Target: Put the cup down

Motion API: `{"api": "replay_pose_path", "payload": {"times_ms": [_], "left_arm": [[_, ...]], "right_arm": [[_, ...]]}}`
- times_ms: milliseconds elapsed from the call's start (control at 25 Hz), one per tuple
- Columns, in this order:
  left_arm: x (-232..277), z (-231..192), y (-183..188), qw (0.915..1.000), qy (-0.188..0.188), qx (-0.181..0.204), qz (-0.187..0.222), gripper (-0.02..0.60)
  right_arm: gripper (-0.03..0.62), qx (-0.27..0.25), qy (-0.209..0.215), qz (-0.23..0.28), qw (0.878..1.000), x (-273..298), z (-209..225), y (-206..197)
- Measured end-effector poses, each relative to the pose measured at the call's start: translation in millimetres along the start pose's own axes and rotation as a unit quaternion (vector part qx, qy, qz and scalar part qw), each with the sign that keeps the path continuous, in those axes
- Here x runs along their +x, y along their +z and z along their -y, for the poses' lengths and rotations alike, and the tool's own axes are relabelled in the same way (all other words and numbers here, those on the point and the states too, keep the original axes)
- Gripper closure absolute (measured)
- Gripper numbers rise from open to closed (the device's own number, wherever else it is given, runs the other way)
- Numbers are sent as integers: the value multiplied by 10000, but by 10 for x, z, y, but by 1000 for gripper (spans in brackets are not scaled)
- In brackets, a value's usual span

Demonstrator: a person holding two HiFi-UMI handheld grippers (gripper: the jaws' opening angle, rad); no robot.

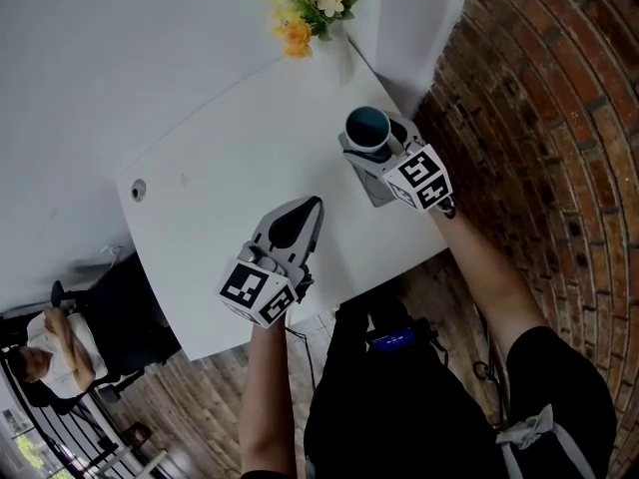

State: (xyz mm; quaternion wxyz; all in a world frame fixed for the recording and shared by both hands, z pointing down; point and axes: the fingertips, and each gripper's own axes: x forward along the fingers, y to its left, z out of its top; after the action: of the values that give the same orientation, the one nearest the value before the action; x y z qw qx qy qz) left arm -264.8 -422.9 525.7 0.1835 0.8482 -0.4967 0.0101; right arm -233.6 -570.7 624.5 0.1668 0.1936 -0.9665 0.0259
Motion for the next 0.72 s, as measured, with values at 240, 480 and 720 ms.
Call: {"api": "replay_pose_path", "payload": {"times_ms": [240,480,720], "left_arm": [[-56,47,-32,10000,14,-32,50,574],[-114,143,-42,10000,-33,-40,49,574],[-129,284,14,9998,-145,25,107,574]], "right_arm": [[177,56,-48,-212,9997,-210,-22,-161],[177,217,-155,-457,9986,-552,-108,-378],[177,449,-59,-416,9981,-934,-340,-314]]}}
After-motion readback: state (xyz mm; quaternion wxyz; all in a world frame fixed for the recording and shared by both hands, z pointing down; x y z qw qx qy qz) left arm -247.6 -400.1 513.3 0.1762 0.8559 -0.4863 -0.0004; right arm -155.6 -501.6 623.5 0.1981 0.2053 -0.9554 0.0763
